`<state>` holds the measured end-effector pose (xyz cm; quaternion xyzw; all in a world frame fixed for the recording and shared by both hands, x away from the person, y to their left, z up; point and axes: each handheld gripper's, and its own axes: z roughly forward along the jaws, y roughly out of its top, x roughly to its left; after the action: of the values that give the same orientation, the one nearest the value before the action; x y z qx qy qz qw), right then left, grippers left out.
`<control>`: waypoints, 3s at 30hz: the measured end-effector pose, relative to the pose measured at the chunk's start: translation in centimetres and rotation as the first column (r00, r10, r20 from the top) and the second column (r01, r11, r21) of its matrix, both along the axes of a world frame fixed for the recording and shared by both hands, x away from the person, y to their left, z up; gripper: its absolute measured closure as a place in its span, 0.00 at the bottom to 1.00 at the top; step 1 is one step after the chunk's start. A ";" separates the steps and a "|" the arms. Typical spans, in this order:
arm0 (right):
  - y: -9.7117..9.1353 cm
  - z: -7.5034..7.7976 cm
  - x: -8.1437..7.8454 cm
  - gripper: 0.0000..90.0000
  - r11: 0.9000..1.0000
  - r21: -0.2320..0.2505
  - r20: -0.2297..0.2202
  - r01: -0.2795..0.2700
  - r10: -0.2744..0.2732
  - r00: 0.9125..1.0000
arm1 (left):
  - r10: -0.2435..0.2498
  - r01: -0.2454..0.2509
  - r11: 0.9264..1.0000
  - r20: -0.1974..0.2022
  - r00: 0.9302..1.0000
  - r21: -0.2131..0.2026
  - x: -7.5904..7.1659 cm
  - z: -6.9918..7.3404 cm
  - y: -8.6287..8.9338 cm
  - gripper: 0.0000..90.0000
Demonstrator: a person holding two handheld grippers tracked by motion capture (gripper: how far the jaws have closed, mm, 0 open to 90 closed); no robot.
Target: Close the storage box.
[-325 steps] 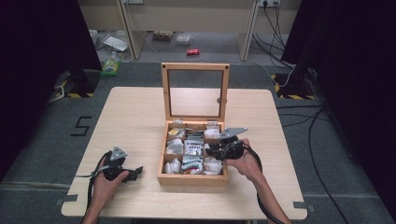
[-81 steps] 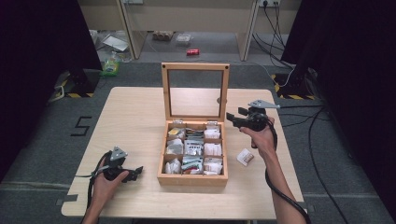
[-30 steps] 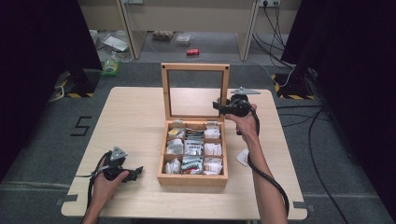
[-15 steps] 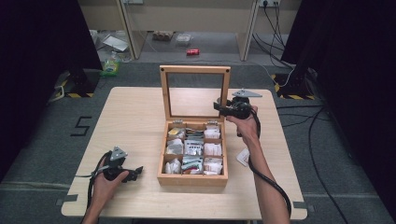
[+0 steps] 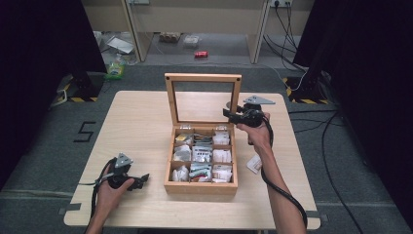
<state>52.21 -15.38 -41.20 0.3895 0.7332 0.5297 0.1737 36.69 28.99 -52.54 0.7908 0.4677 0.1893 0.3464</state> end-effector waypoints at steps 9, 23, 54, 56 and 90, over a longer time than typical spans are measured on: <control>-0.1 0.2 -0.8 0.55 1.000 0.001 -0.002 0.004 -0.004 1.000 | 0.000 0.000 1.000 0.001 1.000 -0.001 0.0 0.0 0.0 0.00; -0.5 0.4 -1.8 0.58 1.000 0.019 0.004 0.025 -0.025 1.000 | 0.000 0.000 1.000 0.001 1.000 -0.001 0.0 0.0 0.0 0.00; -1.1 1.4 -4.5 0.58 1.000 0.002 0.041 0.029 -0.029 0.999 | 0.000 0.000 1.000 0.001 1.000 -0.003 0.0 0.0 0.0 0.00; -1.1 1.5 -4.7 0.58 1.000 -0.002 0.040 0.029 -0.029 0.999 | 0.000 0.000 1.000 0.001 1.000 -0.002 0.0 0.0 0.0 0.00; -1.4 0.6 -9.7 0.54 0.995 -0.089 0.050 -0.037 0.042 0.998 | -0.001 0.001 1.000 0.001 1.000 0.000 0.0 0.0 0.0 0.00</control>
<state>42.49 -16.81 -40.60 0.3531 0.7586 0.5101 0.1990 36.69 28.99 -52.54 0.7909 0.4672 0.1894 0.3469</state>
